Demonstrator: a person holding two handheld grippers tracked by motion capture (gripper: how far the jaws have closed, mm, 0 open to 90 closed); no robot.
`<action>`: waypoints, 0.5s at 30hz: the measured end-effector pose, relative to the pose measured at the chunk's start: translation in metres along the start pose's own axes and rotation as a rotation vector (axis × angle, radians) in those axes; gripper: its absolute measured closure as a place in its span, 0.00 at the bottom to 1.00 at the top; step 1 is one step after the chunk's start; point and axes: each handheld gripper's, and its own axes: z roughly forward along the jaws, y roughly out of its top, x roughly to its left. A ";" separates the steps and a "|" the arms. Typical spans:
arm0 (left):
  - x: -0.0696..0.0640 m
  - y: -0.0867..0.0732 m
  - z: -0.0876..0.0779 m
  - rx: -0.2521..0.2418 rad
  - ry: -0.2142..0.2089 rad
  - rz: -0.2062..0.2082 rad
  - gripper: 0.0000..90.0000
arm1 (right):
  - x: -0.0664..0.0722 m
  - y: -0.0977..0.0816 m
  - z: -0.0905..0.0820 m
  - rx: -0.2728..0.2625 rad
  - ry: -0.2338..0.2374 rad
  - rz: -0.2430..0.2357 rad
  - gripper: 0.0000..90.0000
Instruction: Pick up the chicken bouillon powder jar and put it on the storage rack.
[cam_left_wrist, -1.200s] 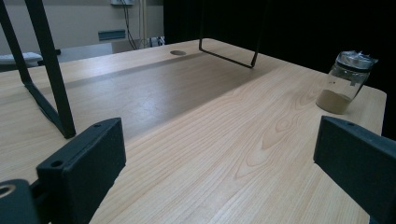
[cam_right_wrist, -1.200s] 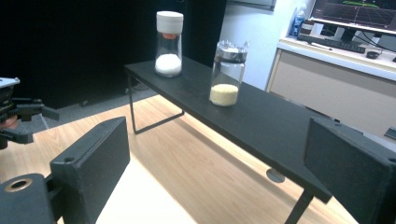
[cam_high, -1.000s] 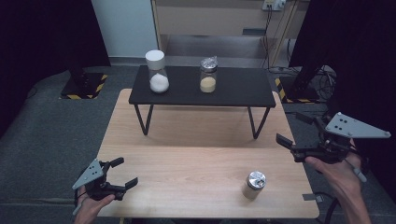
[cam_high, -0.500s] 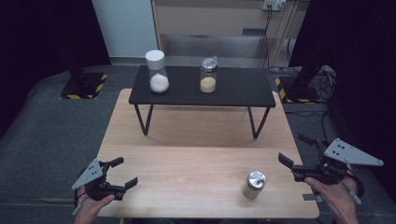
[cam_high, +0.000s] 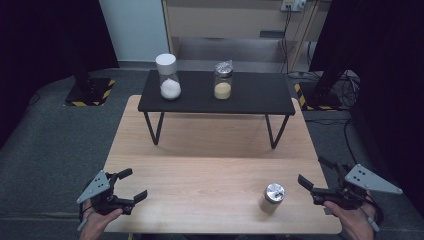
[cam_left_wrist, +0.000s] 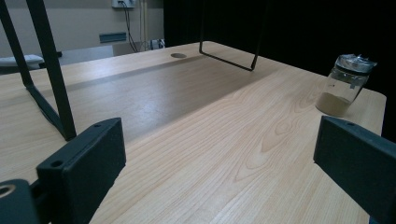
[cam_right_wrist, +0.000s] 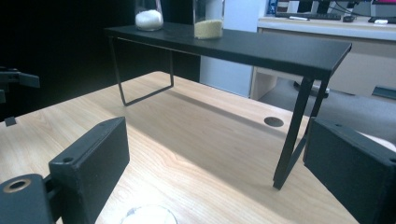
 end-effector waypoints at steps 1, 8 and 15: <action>0.000 0.000 0.000 0.000 0.000 0.000 0.01 | 0.000 -0.003 0.000 0.001 0.000 0.004 0.09; 0.001 0.000 0.000 -0.002 -0.005 0.002 0.02 | 0.004 -0.018 0.001 0.028 -0.014 -0.004 0.08; 0.001 -0.001 0.000 -0.005 -0.006 0.002 0.02 | 0.004 -0.035 0.003 0.040 -0.009 0.019 0.08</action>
